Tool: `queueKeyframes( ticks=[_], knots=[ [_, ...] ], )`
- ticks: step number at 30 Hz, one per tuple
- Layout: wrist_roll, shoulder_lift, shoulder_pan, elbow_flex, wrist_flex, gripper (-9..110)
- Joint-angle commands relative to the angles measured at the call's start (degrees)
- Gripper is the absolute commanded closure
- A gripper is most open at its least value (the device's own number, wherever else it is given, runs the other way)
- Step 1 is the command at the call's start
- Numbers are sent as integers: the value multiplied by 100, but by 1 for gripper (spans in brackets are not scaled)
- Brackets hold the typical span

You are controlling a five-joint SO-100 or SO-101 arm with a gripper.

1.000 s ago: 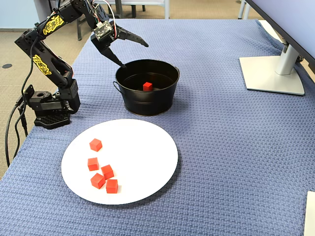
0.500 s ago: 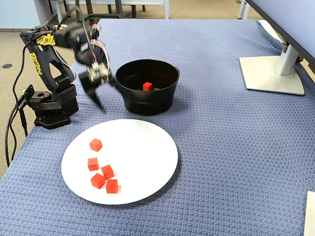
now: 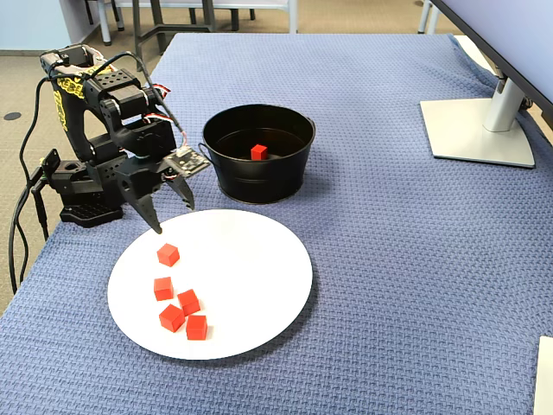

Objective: Pick up the red cubes from the white plate and place them in the black recipient

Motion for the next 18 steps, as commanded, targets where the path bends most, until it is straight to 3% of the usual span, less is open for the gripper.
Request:
queueKeyframes(
  ticks=[1,18],
  knots=[
    [-97,-149,97,-176,-255,75],
    [-773,-853,642,703,-1635,80]
  ],
)
